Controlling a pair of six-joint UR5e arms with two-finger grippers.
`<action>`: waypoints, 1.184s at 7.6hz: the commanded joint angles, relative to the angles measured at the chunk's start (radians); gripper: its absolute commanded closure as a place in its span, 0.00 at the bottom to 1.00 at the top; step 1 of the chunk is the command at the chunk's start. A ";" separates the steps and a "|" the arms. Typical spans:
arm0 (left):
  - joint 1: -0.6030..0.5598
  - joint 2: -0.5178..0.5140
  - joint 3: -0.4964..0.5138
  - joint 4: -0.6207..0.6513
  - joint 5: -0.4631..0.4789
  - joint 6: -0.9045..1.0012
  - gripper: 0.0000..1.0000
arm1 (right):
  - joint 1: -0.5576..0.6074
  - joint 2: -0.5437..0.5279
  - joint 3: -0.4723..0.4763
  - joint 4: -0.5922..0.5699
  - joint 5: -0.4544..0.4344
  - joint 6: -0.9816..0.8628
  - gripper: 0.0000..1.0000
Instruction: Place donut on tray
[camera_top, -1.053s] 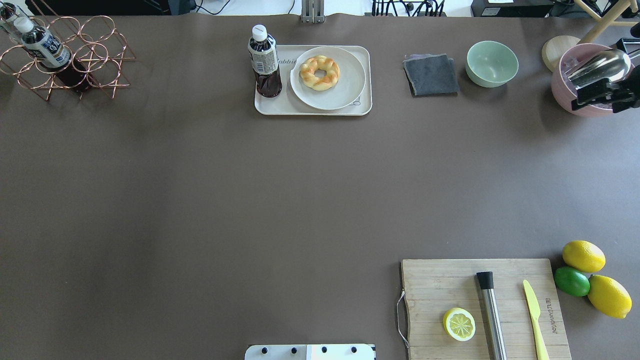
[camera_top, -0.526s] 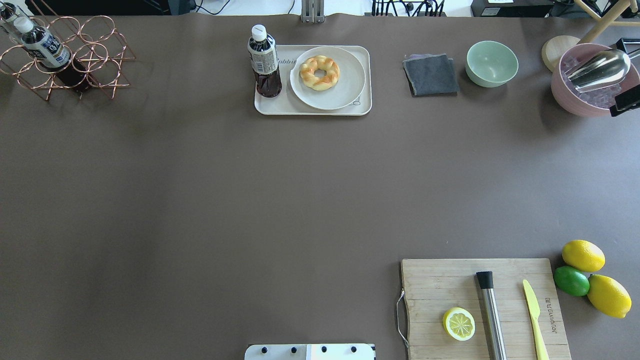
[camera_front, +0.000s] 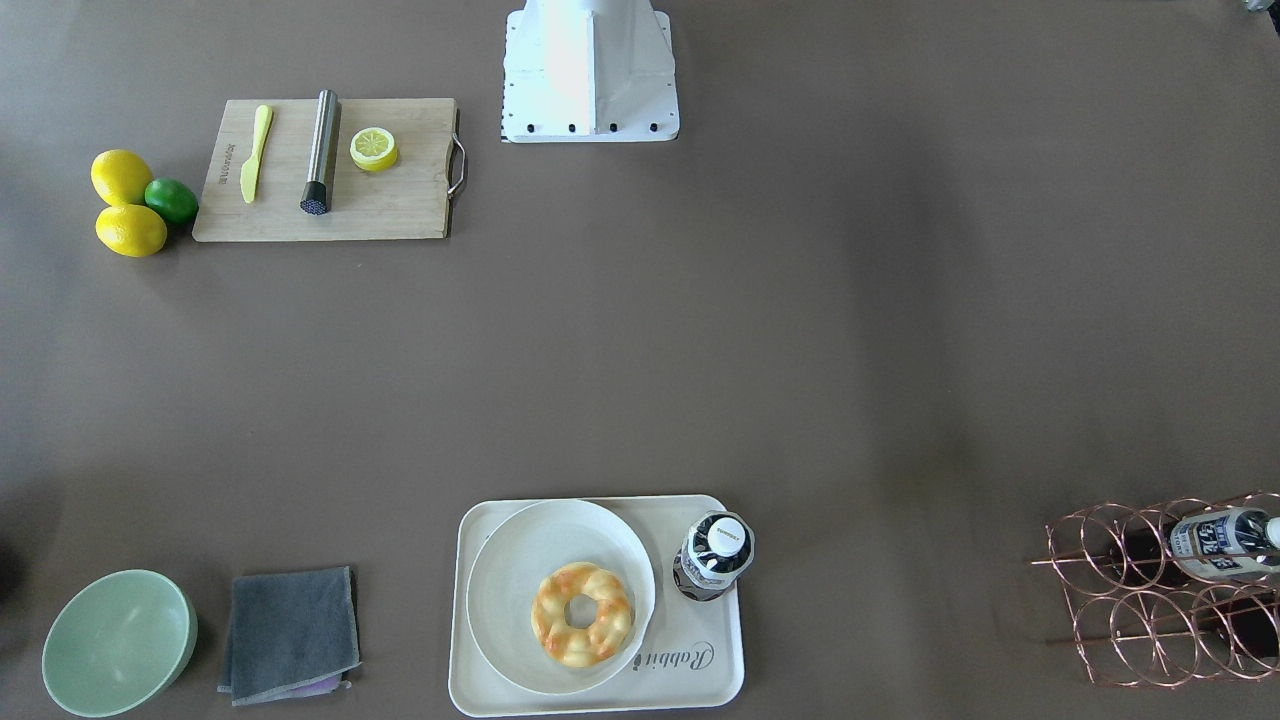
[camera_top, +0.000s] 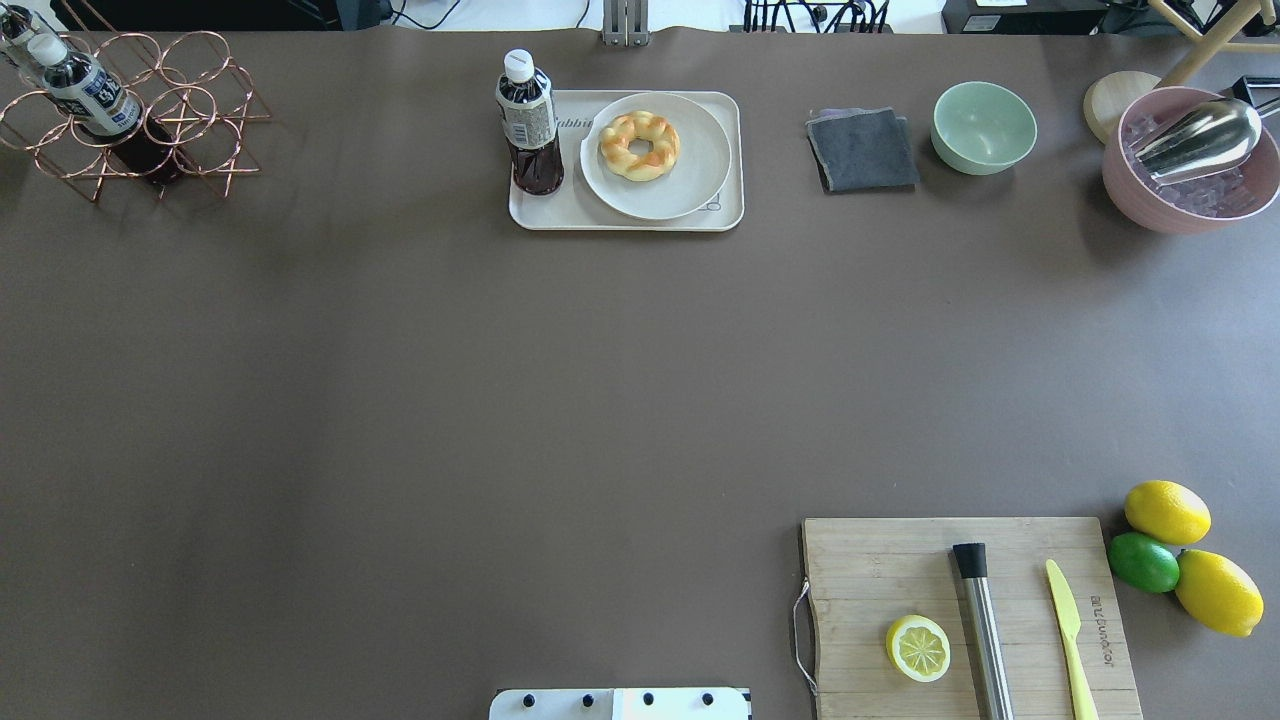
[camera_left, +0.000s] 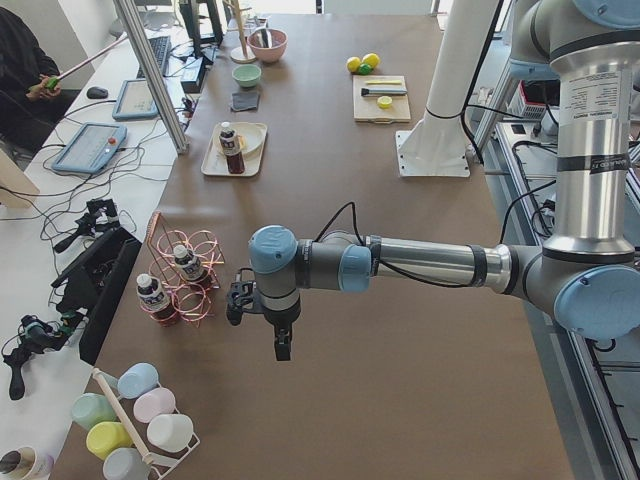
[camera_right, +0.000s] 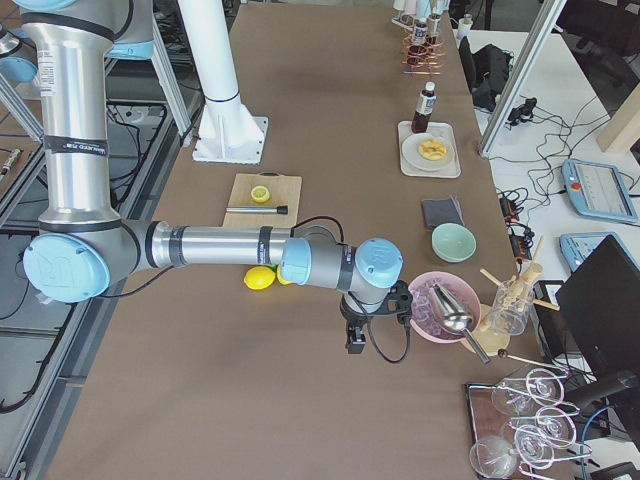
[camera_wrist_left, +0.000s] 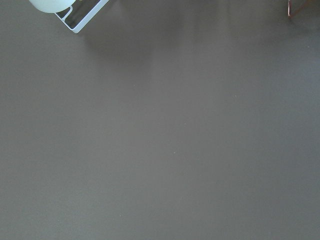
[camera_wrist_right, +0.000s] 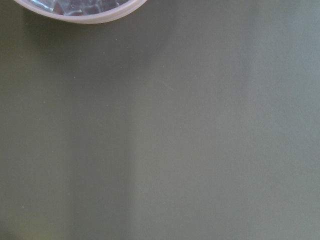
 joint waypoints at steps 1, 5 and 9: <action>-0.002 0.000 -0.007 0.000 0.000 0.000 0.02 | 0.008 -0.006 -0.013 0.002 0.028 0.023 0.00; 0.000 -0.006 -0.003 0.000 0.000 0.000 0.02 | 0.014 -0.001 -0.008 0.002 0.031 0.040 0.00; 0.002 -0.009 0.000 0.000 0.000 -0.001 0.02 | 0.014 0.009 -0.007 0.002 0.065 0.056 0.00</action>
